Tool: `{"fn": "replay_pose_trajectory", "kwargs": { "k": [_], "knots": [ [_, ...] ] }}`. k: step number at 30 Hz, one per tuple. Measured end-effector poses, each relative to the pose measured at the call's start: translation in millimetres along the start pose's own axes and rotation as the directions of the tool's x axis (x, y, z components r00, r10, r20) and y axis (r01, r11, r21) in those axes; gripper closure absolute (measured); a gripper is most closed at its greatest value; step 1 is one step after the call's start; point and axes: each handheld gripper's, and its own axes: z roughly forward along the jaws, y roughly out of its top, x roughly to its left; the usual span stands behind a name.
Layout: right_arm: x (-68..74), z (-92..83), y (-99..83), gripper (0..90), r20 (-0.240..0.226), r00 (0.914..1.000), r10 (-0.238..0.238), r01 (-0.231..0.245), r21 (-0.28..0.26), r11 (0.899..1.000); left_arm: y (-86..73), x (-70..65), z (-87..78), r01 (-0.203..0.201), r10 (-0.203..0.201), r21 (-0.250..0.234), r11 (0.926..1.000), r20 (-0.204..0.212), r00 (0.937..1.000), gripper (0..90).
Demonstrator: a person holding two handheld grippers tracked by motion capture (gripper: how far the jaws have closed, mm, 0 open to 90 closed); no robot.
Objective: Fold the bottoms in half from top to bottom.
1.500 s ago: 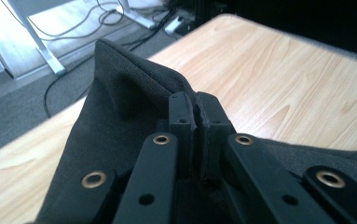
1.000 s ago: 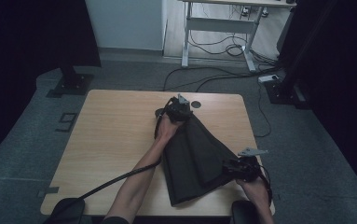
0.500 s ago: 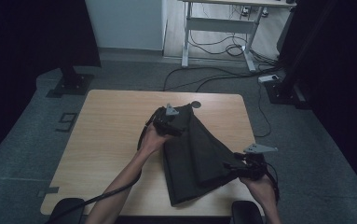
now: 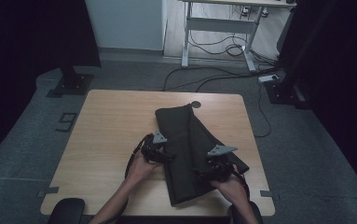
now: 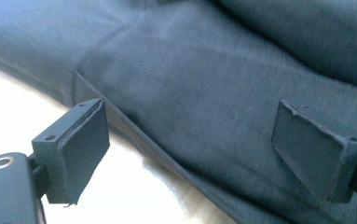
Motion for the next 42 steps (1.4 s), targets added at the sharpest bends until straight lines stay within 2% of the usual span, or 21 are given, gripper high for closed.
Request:
{"fn": "replay_pose_trajectory", "kwargs": {
  "k": [2, 3, 5, 8, 10, 13, 16, 19, 21, 25, 26, 28, 29, 32, 35, 37, 42],
  "knots": [
    [3.4, 10.4, -2.2, 26.5, 0.041, 0.9989, -0.022, 0.02, 0.038, 0.999, -6.1, -1.5, 4.8, 0.004, -0.003, 0.014, 0.9999, -0.008, 1.0, 10.7],
    [4.7, 14.3, -3.6, 31.7, 0.059, 0.9976, -0.035, 0.032, 0.054, 0.998, -8.6, -1.9, 7.2, 0.001, 0.0, 0.024, 0.9997, -0.014, 0.9999, 10.7],
    [6.7, 19.6, -6.0, 48.3, 0.1, 0.9932, -0.06, 0.05, 0.098, 0.994, -12.9, -1.9, 11.7, 0.002, -0.002, 0.035, 0.9994, -0.02, 0.9998, 10.7],
    [5.2, 23.7, -11.0, 78.0, 0.126, 0.9905, -0.056, 0.039, 0.134, 0.99, -17.0, -0.7, 14.7, 0.018, -0.017, 0.035, 0.9992, -0.019, 0.9997, 10.7],
    [2.5, 20.1, -12.9, 83.9, 0.126, 0.9913, -0.04, 0.026, 0.114, 0.993, -17.1, -0.8, 14.6, 0.007, -0.006, 0.039, 0.9992, -0.029, 0.9996, 10.8],
    [-4.5, 2.8, -10.0, 84.8, 0.113, 0.9934, 0.016, -0.021, 0.042, 0.999, -16.8, -0.7, 15.4, -0.001, 0.002, 0.051, 0.9987, -0.033, 0.9995, 10.8],
    [-19.5, -20.3, -5.1, 84.5, 0.132, 0.9893, 0.063, -0.059, -0.03, 0.998, -16.7, -0.7, 15.8, -0.002, 0.004, 0.055, 0.9985, -0.034, 0.9994, 10.8],
    [-43.6, -41.3, -4.2, 83.6, 0.162, 0.979, 0.123, -0.111, -0.083, 0.99, -16.7, -0.6, 16.0, -0.002, 0.004, 0.056, 0.9984, -0.035, 0.9994, 10.8],
    [-57.6, -47.3, -6.5, 82.7, 0.182, 0.971, 0.155, -0.14, -0.095, 0.986, -16.7, -0.2, 16.1, 0.003, -0.001, 0.058, 0.9983, -0.033, 0.9995, 10.8],
    [-92.6, -43.0, -22.9, 76.2, 0.225, 0.9486, 0.222, -0.216, -0.052, 0.975, -17.0, -0.1, 15.8, 0.003, -0.001, 0.06, 0.9982, -0.034, 0.9994, 10.8],
    [-98.4, -40.0, -26.9, 72.1, 0.22, 0.9473, 0.232, -0.23, -0.038, 0.973, -17.1, -0.2, 15.9, 0.005, -0.003, 0.059, 0.9982, -0.035, 0.9994, 10.8],
    [-110.4, -31.4, -37.3, 61.9, 0.243, 0.938, 0.247, -0.253, -0.006, 0.967, -17.0, 0.0, 15.9, 0.004, -0.001, 0.063, 0.998, -0.037, 0.9993, 10.7],
    [-117.2, -25.7, -43.2, 57.1, 0.24, 0.9357, 0.259, -0.271, 0.021, 0.962, -17.0, 0.0, 15.8, 0.001, 0.001, 0.063, 0.998, -0.041, 0.9992, 10.6],
    [-127.9, -18.6, -53.6, 55.2, 0.253, 0.9267, 0.278, -0.295, 0.033, 0.955, -16.1, -0.1, 14.1, -0.013, 0.018, 0.079, 0.9968, -0.057, 0.9982, 10.4],
    [-130.6, -16.1, -59.6, 63.7, 0.231, 0.9303, 0.285, -0.302, 0.039, 0.953, -16.0, 1.4, 11.8, -0.029, 0.036, 0.088, 0.9957, -0.076, 0.9964, 10.4],
    [-126.3, -14.8, -61.3, 67.2, 0.203, 0.9427, 0.265, -0.281, 0.057, 0.958, -17.0, 5.0, 9.4, -0.031, 0.039, 0.096, 0.9949, -0.09, 0.9952, 10.4],
    [-104.1, -11.2, -60.7, 69.7, 0.148, 0.9655, 0.214, -0.228, 0.081, 0.97, -23.6, 21.5, -1.5, -0.014, 0.029, 0.112, 0.9937, -0.139, 0.9898, 10.4]
  ]
}}
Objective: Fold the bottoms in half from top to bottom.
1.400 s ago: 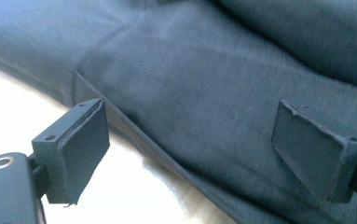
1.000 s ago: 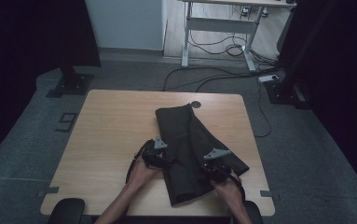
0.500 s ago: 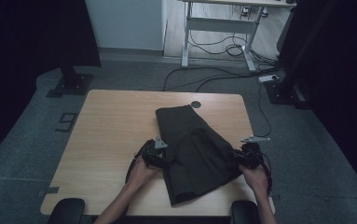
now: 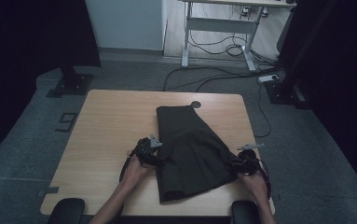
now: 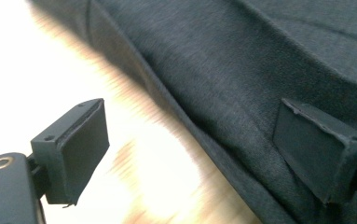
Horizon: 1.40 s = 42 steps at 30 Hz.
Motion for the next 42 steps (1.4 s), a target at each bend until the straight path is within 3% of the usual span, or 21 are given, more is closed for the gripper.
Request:
{"fn": "replay_pose_trajectory", "kwargs": {
  "k": [6, 11, 15, 17, 19, 23, 27, 33, 38, 42],
  "knots": [
    [39.3, 9.4, 0.5, 69.8, -0.073, 0.9938, -0.084, 0.085, 0.008, 0.996, -12.0, 25.1, -11.1, 0.019, -0.018, 0.025, 0.9995, -0.068, 0.9975, 10.5],
    [75.8, 20.0, 5.9, 68.4, -0.139, 0.9775, -0.158, 0.162, 0.017, 0.987, -24.1, 49.8, -20.0, 0.06, -0.055, 0.036, 0.9975, -0.117, 0.9916, 10.6],
    [92.5, 26.4, 10.3, 65.6, -0.161, 0.9676, -0.194, 0.199, 0.014, 0.98, -32.4, 61.8, -24.5, 0.095, -0.092, 0.024, 0.9952, -0.109, 0.9898, 11.1],
    [94.3, 26.4, 13.0, 56.3, -0.151, 0.9671, -0.205, 0.209, 0.015, 0.978, -34.3, 60.8, -29.3, 0.091, -0.089, 0.016, 0.9957, -0.091, 0.9919, 13.8],
    [93.7, 23.5, 14.5, 46.1, -0.125, 0.9701, -0.208, 0.211, 0.012, 0.977, -34.7, 56.1, -39.1, 0.056, -0.056, 0.001, 0.9984, -0.093, 0.9941, 14.2],
    [87.7, 12.9, 16.0, 32.6, -0.077, 0.9755, -0.206, 0.204, -0.037, 0.978, -38.0, 54.2, -64.6, 0.049, -0.051, -0.031, 0.9983, -0.06, 0.9969, 13.5],
    [77.8, -3.6, 17.2, 25.7, -0.043, 0.9809, -0.19, 0.185, -0.104, 0.977, -53.5, 58.0, -87.7, 0.073, -0.076, -0.054, 0.9959, -0.059, 0.9954, 12.9],
    [51.1, -22.3, 11.8, 19.5, 0.029, 0.9918, -0.124, 0.128, -0.186, 0.974, -92.0, 70.0, -102.6, 0.148, -0.149, -0.024, 0.9887, -0.061, 0.9869, 12.0],
    [29.8, -11.7, -2.2, 16.0, 0.073, 0.9948, -0.071, 0.082, -0.155, 0.984, -111.0, 75.4, -103.5, 0.172, -0.171, 0.01, 0.9851, -0.063, 0.9833, 12.0],
    [19.2, 4.6, -14.6, 3.4, 0.117, 0.9918, -0.053, 0.068, -0.127, 0.99, -116.7, 78.3, -99.6, 0.178, -0.178, -0.002, 0.984, -0.034, 0.9834, 12.1]
  ]
}}
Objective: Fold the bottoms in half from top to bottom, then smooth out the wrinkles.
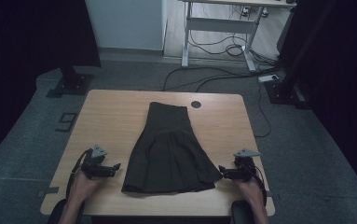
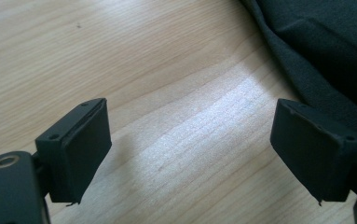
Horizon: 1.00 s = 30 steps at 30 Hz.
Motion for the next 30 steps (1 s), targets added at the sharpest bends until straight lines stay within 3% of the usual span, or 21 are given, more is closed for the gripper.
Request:
{"fn": "replay_pose_trajectory", "kwargs": {
  "k": [1, 5, 9, 23, 30],
  "knots": [
    [-1.4, 2.3, -2.1, 1.8, 0.02, 0.9998, 0.001, -0.001, 0.001, 1.0, -0.9, -0.1, 2.0, -0.012, 0.012, 0.003, 0.9999, 0.0, 0.9999, 12.0],
    [-3.1, 10.4, -7.4, 1.7, 0.026, 0.9996, 0.002, -0.003, 0.017, 1.0, -2.5, -3.3, 7.1, -0.065, 0.065, 0.001, 0.9979, 0.006, 0.9979, 12.6],
    [-4.0, 13.1, -8.9, 0.0, 0.018, 0.9998, 0.004, -0.004, 0.008, 1.0, -2.8, -1.3, 9.1, -0.026, 0.026, 0.004, 0.9996, 0.05, 0.9984, 13.6],
    [-3.2, 11.6, -7.6, 1.5, 0.02, 0.9997, 0.016, -0.017, 0.017, 1.0, 1.2, 1.2, 11.4, -0.013, 0.012, 0.021, 0.9997, 0.048, 0.9988, 12.6],
    [8.1, 4.1, 9.9, 2.2, -0.06, 0.9982, 0.006, -0.007, -0.018, 1.0, 17.4, 5.0, 11.6, 0.0, -0.002, 0.026, 0.9997, 0.075, 0.9972, 10.8]
  ]
}}
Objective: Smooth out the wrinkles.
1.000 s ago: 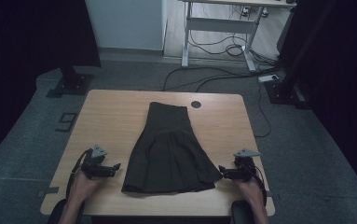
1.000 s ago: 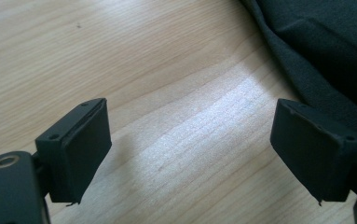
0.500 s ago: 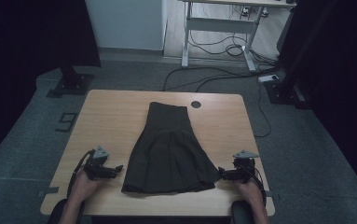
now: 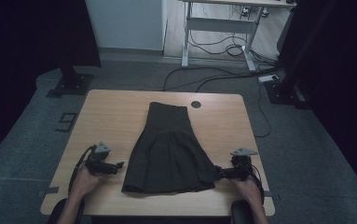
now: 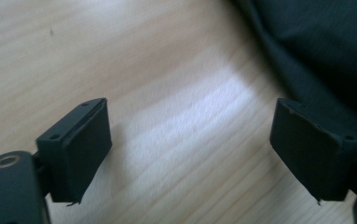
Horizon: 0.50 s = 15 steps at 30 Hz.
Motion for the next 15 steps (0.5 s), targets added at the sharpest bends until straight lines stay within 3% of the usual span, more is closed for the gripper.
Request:
{"fn": "replay_pose_trajectory", "kwargs": {
  "k": [1, 3, 7, 15],
  "knots": [
    [1.9, -1.5, 4.3, 2.2, -0.014, 0.9999, -0.003, 0.003, -0.009, 1.0, 3.8, -1.3, -1.5, -0.004, 0.004, -0.007, 1.0, 0.014, 0.9999, 8.9],
    [5.8, -3.8, 13.5, 2.2, -0.036, 0.9993, -0.01, 0.009, -0.023, 1.0, 13.1, -5.6, -3.3, -0.016, 0.016, -0.014, 0.9998, -0.008, 0.9998, 8.7],
    [15.8, -4.1, 31.0, 2.2, -0.064, 0.9979, -0.015, 0.012, -0.048, 0.999, 35.5, -16.9, -2.5, -0.053, 0.053, -0.045, 0.9976, 0.007, 0.9985, 8.8],
    [40.5, 9.8, 70.7, 2.2, -0.094, 0.9918, -0.086, 0.08, -0.064, 0.995, 78.5, -36.3, 17.1, -0.085, 0.086, -0.076, 0.9934, 0.012, 0.9962, 12.3]
  ]
}}
